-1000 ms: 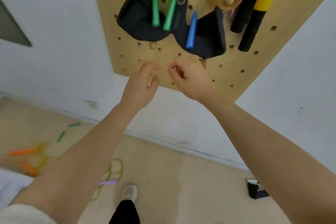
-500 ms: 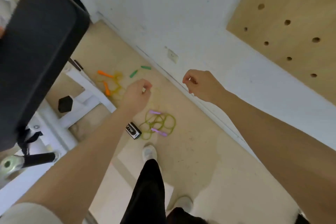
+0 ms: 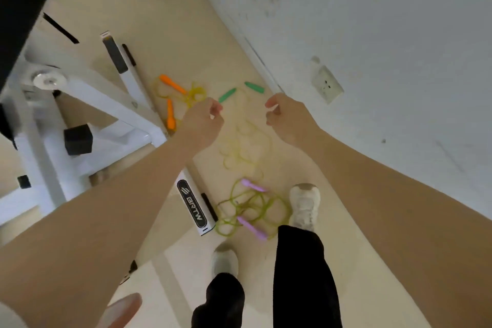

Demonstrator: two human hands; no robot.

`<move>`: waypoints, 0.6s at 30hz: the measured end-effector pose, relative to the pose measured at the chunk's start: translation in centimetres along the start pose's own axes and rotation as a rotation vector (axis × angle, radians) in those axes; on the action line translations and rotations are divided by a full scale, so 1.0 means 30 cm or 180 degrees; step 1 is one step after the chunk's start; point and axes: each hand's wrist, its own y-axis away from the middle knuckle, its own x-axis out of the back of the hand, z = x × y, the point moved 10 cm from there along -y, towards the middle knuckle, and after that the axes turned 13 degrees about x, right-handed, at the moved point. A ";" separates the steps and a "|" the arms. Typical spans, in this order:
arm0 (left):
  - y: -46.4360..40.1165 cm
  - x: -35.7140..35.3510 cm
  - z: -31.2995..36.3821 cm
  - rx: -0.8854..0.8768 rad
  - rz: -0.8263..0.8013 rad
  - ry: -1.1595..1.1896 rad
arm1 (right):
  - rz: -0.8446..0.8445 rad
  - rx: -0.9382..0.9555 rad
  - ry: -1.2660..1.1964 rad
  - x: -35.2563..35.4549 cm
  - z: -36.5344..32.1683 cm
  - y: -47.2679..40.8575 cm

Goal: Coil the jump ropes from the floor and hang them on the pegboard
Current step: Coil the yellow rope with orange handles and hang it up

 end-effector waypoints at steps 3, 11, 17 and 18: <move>-0.229 -0.030 -0.094 0.0261 0.0247 -0.0161 | -0.0244 0.0108 0.0076 -0.100 0.111 -0.226; -0.718 -0.109 -0.330 0.0870 0.0638 -0.0035 | -0.0445 0.0402 -0.0064 -0.302 0.311 -0.698; -1.172 -0.086 -0.664 0.1230 0.1097 -0.0536 | -0.0276 0.0833 -0.0186 -0.628 0.352 -1.084; -1.234 -0.089 -0.727 0.1280 0.1131 -0.0592 | -0.0324 0.0896 -0.0155 -0.694 0.360 -1.141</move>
